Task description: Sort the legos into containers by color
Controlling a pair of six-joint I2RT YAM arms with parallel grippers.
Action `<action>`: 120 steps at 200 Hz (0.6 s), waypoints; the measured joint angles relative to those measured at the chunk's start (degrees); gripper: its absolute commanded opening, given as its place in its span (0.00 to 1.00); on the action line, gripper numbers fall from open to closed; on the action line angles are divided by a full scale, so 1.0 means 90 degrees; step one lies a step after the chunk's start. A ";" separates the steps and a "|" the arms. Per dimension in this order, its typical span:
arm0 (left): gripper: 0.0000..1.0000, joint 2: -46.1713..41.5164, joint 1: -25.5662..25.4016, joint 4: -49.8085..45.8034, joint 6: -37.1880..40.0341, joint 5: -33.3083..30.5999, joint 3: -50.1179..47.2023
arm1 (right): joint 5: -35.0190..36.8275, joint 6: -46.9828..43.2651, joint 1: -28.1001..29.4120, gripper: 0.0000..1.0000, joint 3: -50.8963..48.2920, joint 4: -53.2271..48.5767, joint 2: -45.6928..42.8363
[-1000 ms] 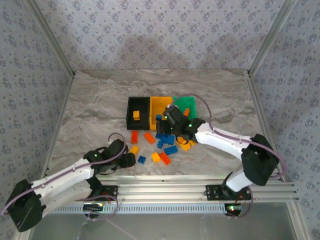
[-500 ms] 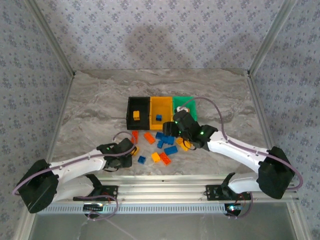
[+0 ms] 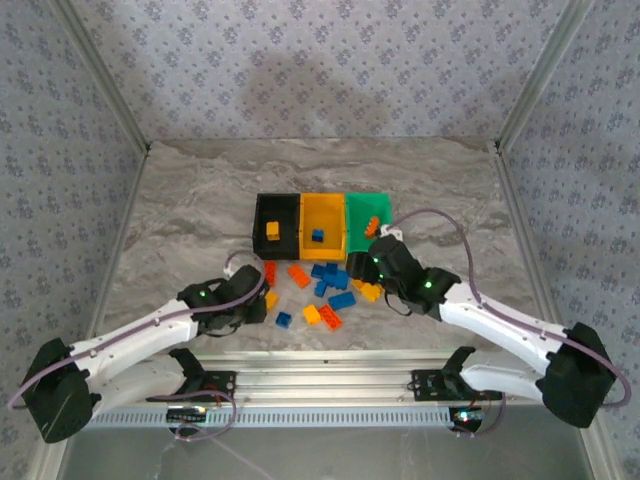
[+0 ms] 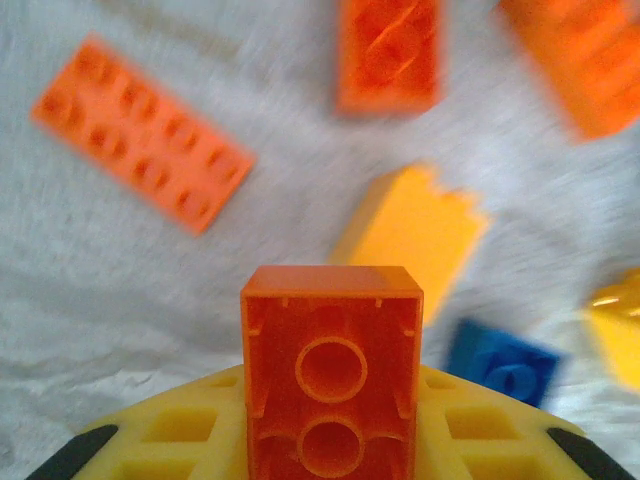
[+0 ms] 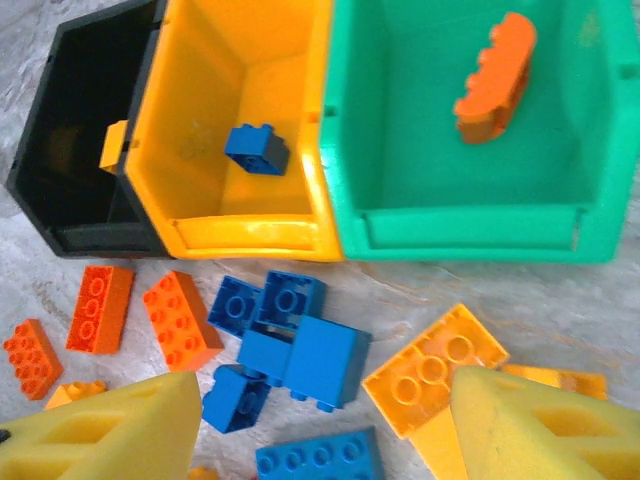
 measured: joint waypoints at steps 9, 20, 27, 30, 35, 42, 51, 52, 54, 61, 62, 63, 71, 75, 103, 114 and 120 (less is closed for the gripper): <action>0.29 0.0155 0.0000 0.0051 0.0109 0.0000 0.0442 | 0.0058 0.0095 -0.0039 0.69 -0.0163 -0.0070 -0.0153; 0.29 0.0491 -0.0002 0.0112 0.0255 0.0002 0.1010 | 0.0085 0.0199 -0.0104 0.69 -0.0345 -0.0112 -0.0301; 0.29 0.0811 -0.0002 0.0155 0.0372 0.0019 0.1450 | 0.0104 0.0270 -0.0158 0.69 -0.0474 -0.0129 -0.0398; 0.29 0.1001 0.0000 0.0202 0.0435 0.0034 0.1659 | 0.0109 0.0301 -0.0180 0.69 -0.0529 -0.0134 -0.0447; 0.29 0.1297 0.0000 0.0282 0.0525 0.0053 0.2004 | 0.0119 0.0347 -0.0211 0.69 -0.0610 -0.0175 -0.0517; 0.29 0.1690 -0.0002 0.0457 0.0644 0.0087 0.2431 | 0.0136 0.0418 -0.0255 0.69 -0.0712 -0.0248 -0.0614; 0.29 0.2288 -0.0002 0.0651 0.0828 0.0148 0.3060 | 0.0175 0.0478 -0.0294 0.69 -0.0811 -0.0345 -0.0726; 0.29 0.2339 -0.0002 0.0678 0.0850 0.0160 0.3123 | 0.0180 0.0486 -0.0296 0.69 -0.0831 -0.0364 -0.0748; 0.29 0.2416 -0.0002 0.0692 0.0862 0.0175 0.3203 | 0.0182 0.0495 -0.0296 0.69 -0.0840 -0.0384 -0.0763; 0.29 0.2800 -0.0002 0.0828 0.0991 0.0221 0.3599 | 0.0206 0.0546 -0.0306 0.69 -0.0899 -0.0452 -0.0843; 0.29 0.2858 -0.0002 0.0833 0.1001 0.0233 0.3667 | 0.0209 0.0549 -0.0306 0.69 -0.0906 -0.0461 -0.0852; 0.29 0.2917 -0.0002 0.0843 0.1035 0.0245 0.3728 | 0.0209 0.0554 -0.0306 0.69 -0.0911 -0.0469 -0.0862; 0.29 0.3412 0.0000 0.0872 0.1168 0.0330 0.4245 | 0.0228 0.0600 -0.0306 0.69 -0.0964 -0.0549 -0.0962; 0.29 0.3631 -0.0002 0.0891 0.1231 0.0381 0.4537 | 0.0233 0.0627 -0.0306 0.69 -0.0993 -0.0583 -0.1010; 0.29 0.5338 -0.0007 0.0911 0.1637 0.0651 0.6387 | 0.0257 0.0767 -0.0325 0.69 -0.1127 -0.0889 -0.1392; 0.29 0.5829 -0.0007 0.0850 0.1749 0.0721 0.6934 | 0.0277 0.0811 -0.0338 0.69 -0.1158 -0.0967 -0.1503; 0.29 0.6047 -0.0007 0.0789 0.1787 0.0746 0.7150 | 0.0282 0.0826 -0.0345 0.69 -0.1175 -0.1010 -0.1557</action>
